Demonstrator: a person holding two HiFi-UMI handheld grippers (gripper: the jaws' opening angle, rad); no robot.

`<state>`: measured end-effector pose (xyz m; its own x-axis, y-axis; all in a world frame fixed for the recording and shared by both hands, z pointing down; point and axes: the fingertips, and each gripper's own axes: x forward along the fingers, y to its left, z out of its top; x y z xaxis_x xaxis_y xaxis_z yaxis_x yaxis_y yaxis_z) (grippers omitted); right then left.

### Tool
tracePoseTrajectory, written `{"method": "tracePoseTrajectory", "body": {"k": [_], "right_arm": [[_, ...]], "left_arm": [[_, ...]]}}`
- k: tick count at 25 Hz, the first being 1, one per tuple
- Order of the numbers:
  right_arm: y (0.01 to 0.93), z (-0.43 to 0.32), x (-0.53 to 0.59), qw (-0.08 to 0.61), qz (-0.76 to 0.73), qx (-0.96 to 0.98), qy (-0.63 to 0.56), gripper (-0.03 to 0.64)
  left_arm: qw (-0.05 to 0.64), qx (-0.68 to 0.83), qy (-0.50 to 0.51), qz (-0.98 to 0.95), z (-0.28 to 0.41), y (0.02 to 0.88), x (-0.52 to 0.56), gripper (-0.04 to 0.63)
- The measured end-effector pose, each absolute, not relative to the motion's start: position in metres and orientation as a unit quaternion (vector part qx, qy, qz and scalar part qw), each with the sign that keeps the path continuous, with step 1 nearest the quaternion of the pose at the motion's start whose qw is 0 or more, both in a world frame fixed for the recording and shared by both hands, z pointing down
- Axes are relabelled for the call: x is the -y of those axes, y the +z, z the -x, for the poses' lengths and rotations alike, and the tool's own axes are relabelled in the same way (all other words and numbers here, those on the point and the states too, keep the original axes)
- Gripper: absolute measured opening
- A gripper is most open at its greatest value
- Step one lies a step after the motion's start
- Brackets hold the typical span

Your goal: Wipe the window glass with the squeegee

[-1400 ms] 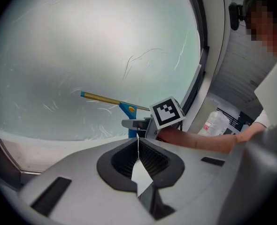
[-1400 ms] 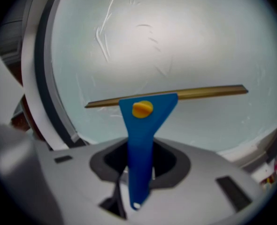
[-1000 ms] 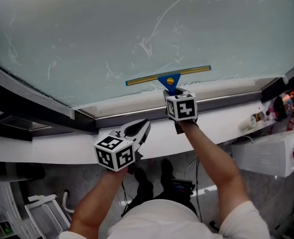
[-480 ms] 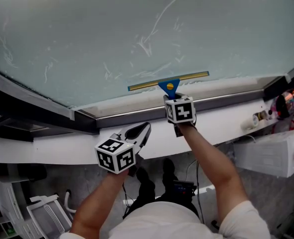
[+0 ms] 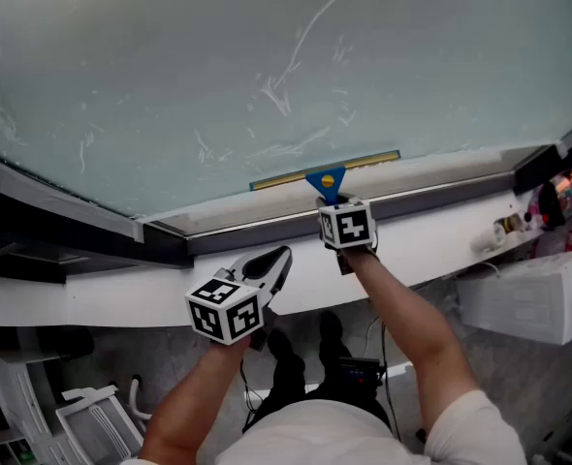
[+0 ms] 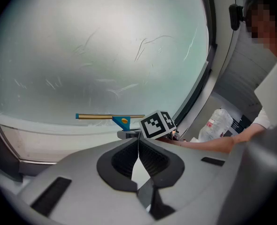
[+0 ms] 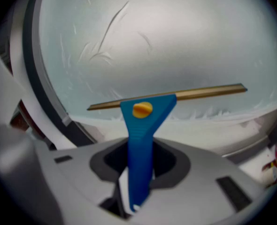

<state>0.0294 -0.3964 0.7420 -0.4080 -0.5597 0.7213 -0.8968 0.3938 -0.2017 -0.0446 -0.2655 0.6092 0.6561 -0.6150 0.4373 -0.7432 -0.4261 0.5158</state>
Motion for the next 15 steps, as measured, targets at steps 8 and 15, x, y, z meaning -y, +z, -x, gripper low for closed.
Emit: {"method": "tracePoseTrajectory", "body": {"k": [8,15], "right_arm": [[0.768,-0.035,0.393,0.299,-0.464,0.777,0.302,0.132],[0.786,-0.038,0.391,0.298,-0.462,0.771,0.320,0.132]], "left_arm": [[0.357,0.408,0.096,-0.835,0.045,0.621,0.266,0.029],[0.360,0.406,0.097,-0.834,0.041,0.628,0.267,0.029]]}}
